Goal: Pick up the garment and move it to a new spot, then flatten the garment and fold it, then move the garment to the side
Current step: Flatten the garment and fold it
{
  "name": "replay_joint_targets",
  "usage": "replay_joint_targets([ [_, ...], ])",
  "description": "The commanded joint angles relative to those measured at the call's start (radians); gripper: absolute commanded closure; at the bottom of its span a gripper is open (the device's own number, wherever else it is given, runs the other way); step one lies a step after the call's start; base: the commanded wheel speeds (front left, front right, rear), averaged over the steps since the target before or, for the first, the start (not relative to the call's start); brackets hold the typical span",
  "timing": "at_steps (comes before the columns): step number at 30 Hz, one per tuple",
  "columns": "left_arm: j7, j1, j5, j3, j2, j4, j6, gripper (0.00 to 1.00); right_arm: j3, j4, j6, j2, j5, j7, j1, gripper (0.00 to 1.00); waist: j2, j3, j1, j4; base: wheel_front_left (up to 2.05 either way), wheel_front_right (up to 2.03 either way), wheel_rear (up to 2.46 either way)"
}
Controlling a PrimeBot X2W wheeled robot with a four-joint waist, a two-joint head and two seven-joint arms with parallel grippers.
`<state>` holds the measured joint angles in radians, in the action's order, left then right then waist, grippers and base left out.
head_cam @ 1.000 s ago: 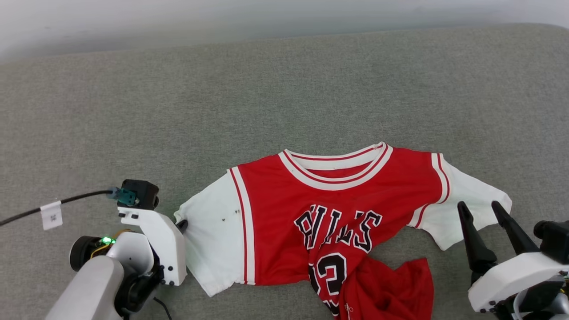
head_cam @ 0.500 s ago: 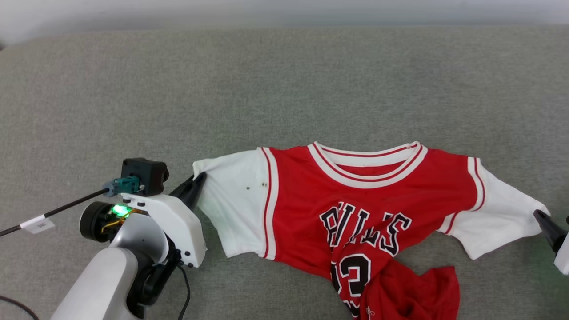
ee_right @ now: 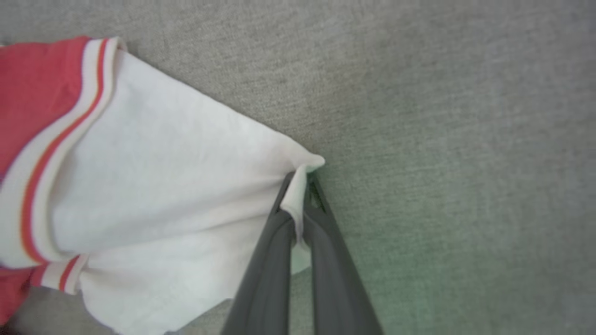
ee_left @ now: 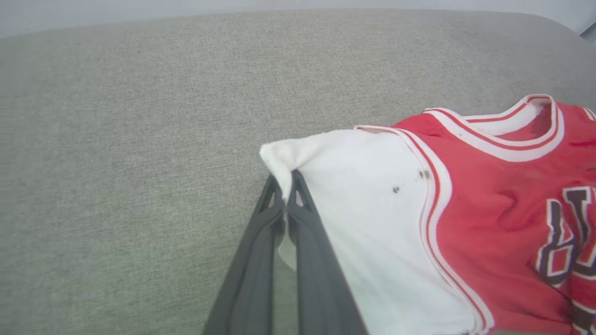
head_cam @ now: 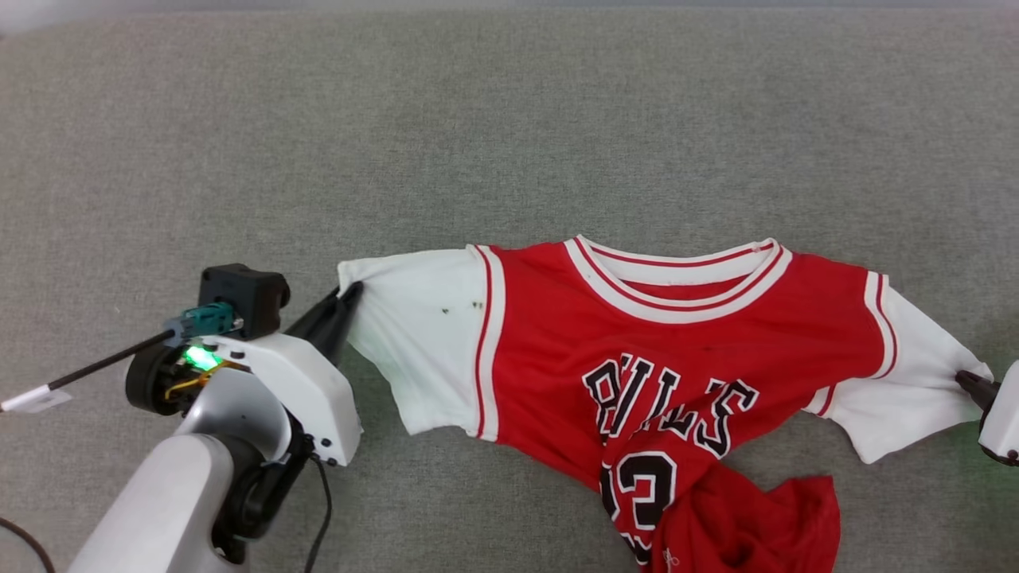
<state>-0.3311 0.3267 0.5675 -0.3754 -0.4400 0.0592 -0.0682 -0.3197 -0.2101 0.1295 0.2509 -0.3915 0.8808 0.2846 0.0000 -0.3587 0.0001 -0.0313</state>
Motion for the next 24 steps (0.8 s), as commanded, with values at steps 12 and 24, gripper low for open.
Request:
replay_joint_targets([
  [12, 0.070, 0.095, -0.054, 0.109, -0.093, 0.013, -0.045, 1.00, 0.057, 0.168, 0.001, 0.047, 0.068, -0.060, 0.111, 1.00, 0.0000, 0.134, -0.0001, 0.046, 0.00, 0.00, 0.00],
  [24, 0.182, 0.456, -0.055, 0.181, -0.098, -0.185, 0.006, 1.00, 0.128, 0.105, 0.001, 0.100, 0.127, -0.172, 0.473, 1.00, 0.0000, 0.119, -0.0001, 0.064, 0.00, 0.00, 0.00],
])
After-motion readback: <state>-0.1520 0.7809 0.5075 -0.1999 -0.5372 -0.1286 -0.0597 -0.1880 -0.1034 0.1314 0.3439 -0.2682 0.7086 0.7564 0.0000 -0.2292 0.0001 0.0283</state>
